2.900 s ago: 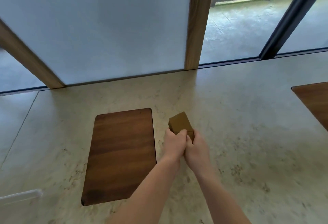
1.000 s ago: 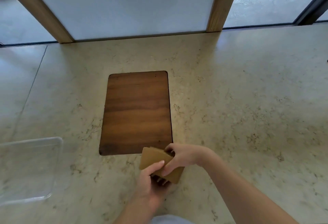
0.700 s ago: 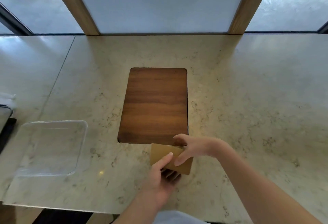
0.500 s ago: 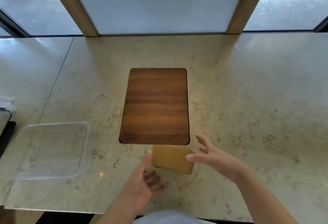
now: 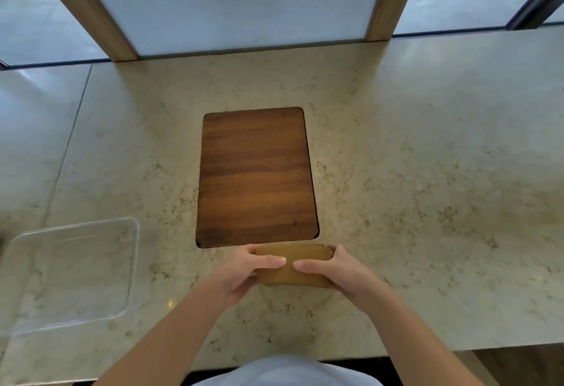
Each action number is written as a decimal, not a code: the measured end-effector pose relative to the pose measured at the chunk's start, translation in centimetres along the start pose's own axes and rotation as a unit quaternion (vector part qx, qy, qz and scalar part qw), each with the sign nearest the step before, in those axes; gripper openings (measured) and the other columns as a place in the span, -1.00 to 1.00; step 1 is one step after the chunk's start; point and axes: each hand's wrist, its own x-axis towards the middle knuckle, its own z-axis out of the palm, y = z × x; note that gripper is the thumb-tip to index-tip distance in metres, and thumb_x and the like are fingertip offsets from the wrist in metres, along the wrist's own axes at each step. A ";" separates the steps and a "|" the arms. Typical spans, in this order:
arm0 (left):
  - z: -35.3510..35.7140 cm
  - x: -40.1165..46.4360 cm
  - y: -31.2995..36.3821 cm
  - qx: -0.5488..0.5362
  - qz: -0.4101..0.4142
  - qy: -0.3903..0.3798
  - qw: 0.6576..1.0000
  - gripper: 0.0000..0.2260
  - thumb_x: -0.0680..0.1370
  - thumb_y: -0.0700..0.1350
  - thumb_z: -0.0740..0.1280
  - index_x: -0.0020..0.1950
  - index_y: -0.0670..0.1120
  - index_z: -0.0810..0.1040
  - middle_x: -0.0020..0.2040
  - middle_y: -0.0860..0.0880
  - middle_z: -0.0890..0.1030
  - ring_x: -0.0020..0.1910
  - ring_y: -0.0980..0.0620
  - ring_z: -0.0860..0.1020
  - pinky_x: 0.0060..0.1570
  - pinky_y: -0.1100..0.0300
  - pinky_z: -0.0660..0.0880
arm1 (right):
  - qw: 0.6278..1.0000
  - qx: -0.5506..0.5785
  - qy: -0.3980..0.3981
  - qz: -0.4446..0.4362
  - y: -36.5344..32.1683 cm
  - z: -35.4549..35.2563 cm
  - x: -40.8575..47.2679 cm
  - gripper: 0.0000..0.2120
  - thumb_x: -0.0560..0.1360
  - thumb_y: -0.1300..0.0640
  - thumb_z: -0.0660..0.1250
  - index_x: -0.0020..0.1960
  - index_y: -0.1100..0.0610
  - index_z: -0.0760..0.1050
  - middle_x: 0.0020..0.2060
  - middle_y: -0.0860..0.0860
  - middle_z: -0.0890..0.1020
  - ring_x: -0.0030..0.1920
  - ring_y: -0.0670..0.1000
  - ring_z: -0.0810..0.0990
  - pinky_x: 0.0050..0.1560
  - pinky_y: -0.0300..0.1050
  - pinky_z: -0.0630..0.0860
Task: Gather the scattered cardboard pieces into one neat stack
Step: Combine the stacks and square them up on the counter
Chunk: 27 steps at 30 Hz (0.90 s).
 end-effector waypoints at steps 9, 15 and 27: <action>-0.3 1.4 -6.2 0.042 0.130 0.012 0.991 -0.08 0.16 0.05 0.78 0.42 0.24 0.41 0.23 0.18 0.67 0.21 0.10 0.66 0.05 0.19 0.64 | 0.995 -0.039 -0.044 -0.081 2.7 -0.8 0.0 0.08 0.02 -0.18 0.76 0.38 -0.21 0.22 0.31 -0.07 0.49 0.19 -0.07 0.62 0.08 -0.10 0.65; -0.6 1.5 -9.0 0.198 0.207 -0.031 0.958 0.13 0.18 0.18 0.74 0.45 0.51 -0.01 0.31 0.63 0.28 0.34 0.47 0.39 0.14 0.55 0.40 | 0.970 -0.130 -0.052 -0.197 5.7 -0.7 -0.3 0.17 0.12 -0.07 0.74 0.49 -0.24 0.05 0.38 -0.14 0.39 0.30 -0.19 0.52 0.28 -0.12 0.56; 0.3 1.4 -12.9 0.390 0.363 0.094 0.841 0.11 0.36 0.44 0.45 0.66 0.20 -0.19 0.47 0.18 0.31 0.44 0.27 0.29 0.44 0.10 0.30 | 0.894 -0.341 0.045 -0.288 9.1 -1.4 1.4 0.25 0.05 -0.52 0.53 0.50 -0.50 -0.21 0.32 -0.41 0.27 0.35 -0.14 0.20 0.33 -0.08 0.28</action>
